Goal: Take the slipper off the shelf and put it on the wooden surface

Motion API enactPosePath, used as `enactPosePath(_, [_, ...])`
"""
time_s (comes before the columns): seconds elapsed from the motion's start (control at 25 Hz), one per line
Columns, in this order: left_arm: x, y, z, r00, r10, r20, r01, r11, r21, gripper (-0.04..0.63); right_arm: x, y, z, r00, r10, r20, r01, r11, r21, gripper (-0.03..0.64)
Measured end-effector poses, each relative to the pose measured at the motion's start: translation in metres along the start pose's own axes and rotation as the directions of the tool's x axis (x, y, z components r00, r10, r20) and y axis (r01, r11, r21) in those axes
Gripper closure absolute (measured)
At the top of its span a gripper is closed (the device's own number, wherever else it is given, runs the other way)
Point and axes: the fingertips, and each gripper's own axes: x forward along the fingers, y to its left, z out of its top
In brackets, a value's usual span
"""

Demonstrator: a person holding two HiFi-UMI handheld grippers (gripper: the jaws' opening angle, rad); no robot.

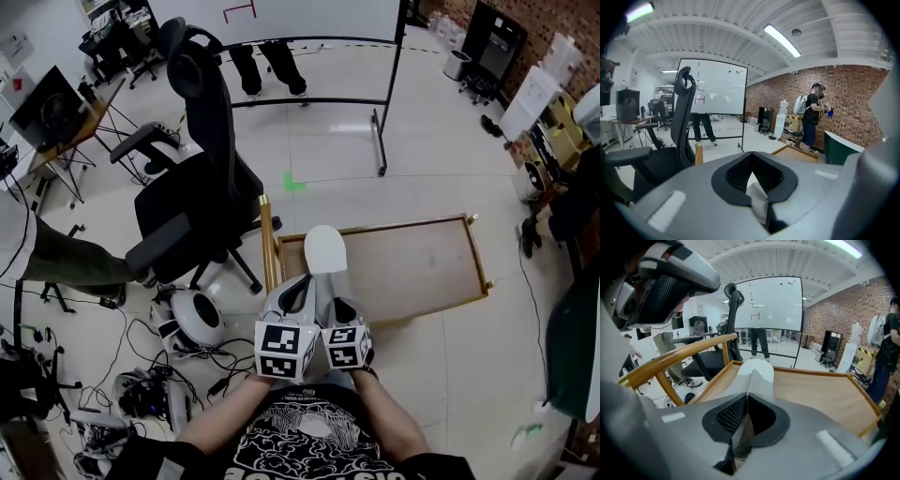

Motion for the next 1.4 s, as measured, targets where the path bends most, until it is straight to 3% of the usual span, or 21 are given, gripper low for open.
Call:
enactPosePath(0.16, [0.0,0.005,-0.002,1.0,0.007,0.002,-0.007,1.0,-0.001,0.592,0.01,0.006,-0.016,0.997,0.034,-0.068,-0.032,0.999,0.022,0.598])
enactPosePath(0.28, [-0.001,0.006,-0.004,1.0,-0.002,0.002,0.002,1.0,-0.004,0.592,0.009,0.004,-0.015,0.997,0.033,-0.068,-0.028,0.997,0.066,0.594])
enactPosePath(0.64, [-0.01,-0.003,-0.012,0.997,-0.081,0.006,0.081,0.997,-0.011,0.592,-0.029,-0.004,0.018,0.998,-0.056,0.035,0.051,0.99,0.129,0.594])
enactPosePath(0.92, [-0.03,-0.014,-0.018,0.984,-0.179,0.007,0.179,0.984,0.012,0.592,-0.086,0.004,0.053,0.972,-0.168,0.166,0.134,0.971,0.197,0.604])
enactPosePath(1.2, [-0.05,-0.035,-0.023,0.952,-0.306,0.01,0.305,0.951,0.04,0.592,-0.14,0.015,0.078,0.924,-0.282,0.258,0.219,0.944,0.245,0.607])
enactPosePath(1.4, [-0.062,-0.071,-0.024,0.902,-0.432,0.004,0.431,0.901,0.054,0.592,-0.185,0.01,0.08,0.876,-0.392,0.281,0.311,0.904,0.294,0.617])
